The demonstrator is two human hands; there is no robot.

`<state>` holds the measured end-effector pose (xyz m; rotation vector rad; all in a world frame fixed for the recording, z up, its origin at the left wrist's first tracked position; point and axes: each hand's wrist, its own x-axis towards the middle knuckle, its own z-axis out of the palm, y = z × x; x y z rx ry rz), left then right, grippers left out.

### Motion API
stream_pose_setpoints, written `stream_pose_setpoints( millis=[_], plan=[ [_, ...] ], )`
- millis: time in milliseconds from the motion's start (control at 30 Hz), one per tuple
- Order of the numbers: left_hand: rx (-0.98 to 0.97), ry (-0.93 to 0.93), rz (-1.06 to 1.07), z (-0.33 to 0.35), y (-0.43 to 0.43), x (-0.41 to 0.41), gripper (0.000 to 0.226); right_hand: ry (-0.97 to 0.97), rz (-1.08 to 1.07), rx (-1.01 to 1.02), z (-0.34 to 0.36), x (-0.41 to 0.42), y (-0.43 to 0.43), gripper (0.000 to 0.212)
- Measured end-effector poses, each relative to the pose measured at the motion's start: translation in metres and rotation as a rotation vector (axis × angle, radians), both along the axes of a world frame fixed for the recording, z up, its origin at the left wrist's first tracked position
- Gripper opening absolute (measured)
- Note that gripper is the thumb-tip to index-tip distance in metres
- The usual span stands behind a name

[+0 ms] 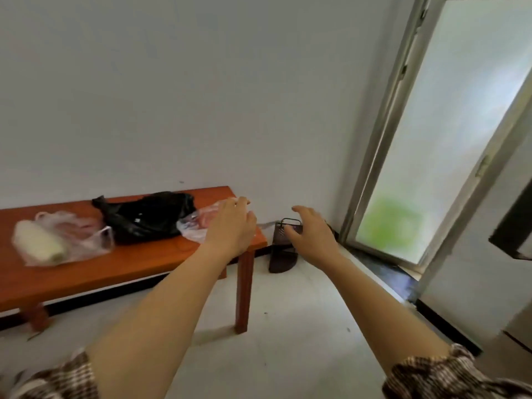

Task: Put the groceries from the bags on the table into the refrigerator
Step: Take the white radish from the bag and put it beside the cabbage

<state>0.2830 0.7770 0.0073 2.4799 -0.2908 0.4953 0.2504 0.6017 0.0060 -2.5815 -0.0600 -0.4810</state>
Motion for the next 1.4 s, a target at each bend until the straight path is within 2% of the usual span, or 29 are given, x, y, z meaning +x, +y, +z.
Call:
stream_pose_setpoints(
  millis=[300,567,767,1033,1167,1300,1400],
  plan=[
    [0.039,0.126,0.246,-0.050,0.203,0.064,0.044,0.100,0.259,-0.077,-0.042,0.109,0.195,0.050],
    [0.031,0.188,0.398,-0.105,0.355,0.163,0.038,0.175,0.428,-0.058,-0.099,0.241,0.348,0.054],
    [0.096,0.304,0.441,-0.146,0.445,0.216,0.031,0.317,0.486,-0.107,-0.139,0.321,0.436,0.054],
    [0.081,0.508,0.485,-0.205,0.528,0.278,0.039,0.486,0.544,-0.155,-0.185,0.374,0.519,0.052],
    [0.182,0.573,0.424,-0.227,0.563,0.311,0.044,0.517,0.524,-0.155,-0.209,0.394,0.558,0.047],
    [0.270,0.603,0.226,-0.244,0.606,0.341,0.055,0.618,0.493,-0.175,-0.234,0.412,0.597,0.034],
    [0.331,0.609,0.046,-0.255,0.640,0.362,0.061,0.730,0.427,-0.185,-0.256,0.428,0.629,0.032]
  ],
)
